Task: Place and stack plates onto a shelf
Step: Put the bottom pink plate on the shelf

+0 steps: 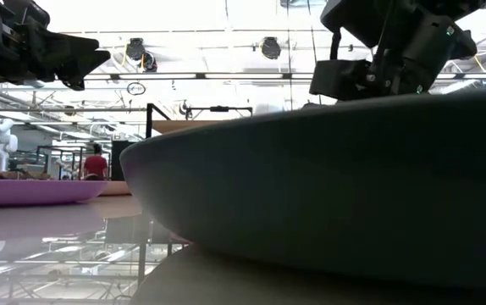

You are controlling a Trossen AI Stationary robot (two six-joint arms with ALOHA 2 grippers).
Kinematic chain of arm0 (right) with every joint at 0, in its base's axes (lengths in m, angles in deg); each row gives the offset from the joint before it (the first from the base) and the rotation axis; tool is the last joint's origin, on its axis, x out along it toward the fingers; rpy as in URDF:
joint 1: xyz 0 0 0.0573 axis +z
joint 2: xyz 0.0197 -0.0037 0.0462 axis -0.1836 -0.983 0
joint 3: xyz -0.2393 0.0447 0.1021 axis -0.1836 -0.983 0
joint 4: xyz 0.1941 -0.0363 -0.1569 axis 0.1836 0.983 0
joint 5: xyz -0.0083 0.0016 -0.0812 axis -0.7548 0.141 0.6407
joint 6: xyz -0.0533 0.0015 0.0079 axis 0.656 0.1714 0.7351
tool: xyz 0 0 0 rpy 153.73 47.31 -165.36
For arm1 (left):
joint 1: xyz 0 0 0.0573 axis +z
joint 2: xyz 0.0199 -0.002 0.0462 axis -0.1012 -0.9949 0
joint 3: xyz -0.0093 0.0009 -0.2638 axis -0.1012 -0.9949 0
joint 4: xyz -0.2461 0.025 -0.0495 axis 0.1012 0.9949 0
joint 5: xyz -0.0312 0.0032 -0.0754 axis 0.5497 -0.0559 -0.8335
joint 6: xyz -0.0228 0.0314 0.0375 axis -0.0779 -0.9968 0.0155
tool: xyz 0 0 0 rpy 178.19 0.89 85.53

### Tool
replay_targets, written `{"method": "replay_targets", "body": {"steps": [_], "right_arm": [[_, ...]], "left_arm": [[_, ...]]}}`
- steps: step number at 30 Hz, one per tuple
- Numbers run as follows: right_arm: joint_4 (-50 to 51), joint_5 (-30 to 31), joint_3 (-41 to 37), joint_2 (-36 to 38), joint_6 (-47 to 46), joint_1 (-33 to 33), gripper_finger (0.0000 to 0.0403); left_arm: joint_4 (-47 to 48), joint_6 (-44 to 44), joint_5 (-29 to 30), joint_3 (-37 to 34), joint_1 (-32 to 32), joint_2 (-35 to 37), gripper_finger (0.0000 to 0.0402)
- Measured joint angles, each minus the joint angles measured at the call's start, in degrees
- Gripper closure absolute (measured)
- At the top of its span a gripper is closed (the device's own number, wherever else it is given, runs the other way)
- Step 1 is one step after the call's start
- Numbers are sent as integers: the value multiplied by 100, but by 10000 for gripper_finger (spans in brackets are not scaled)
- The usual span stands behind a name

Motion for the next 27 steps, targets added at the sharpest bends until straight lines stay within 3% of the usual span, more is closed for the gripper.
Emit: {"method": "replay_targets", "body": {"steps": [6, 14, 20, 25, 27], "right_arm": [[-20, 136, -2, 31, 460, -4, 391], [-888, 844, -2, 377, 1140, 123, 399], [-1970, 1846, -6, 1122, 1212, 114, 400], [-2806, 2553, 0, 1719, 2271, -169, 401], [-3145, 2580, 0, 1952, 2797, -446, 401]], "left_arm": [[0, 0, 0, 1, 1, 1, 218], [0, 0, 0, 2, 2, 2, 218], [35, 0, 2, 0, 0, 0, 218], [33, 0, 0, 0, 0, 0, 218], [34, 0, 2, 0, 0, 2, 218]]}}
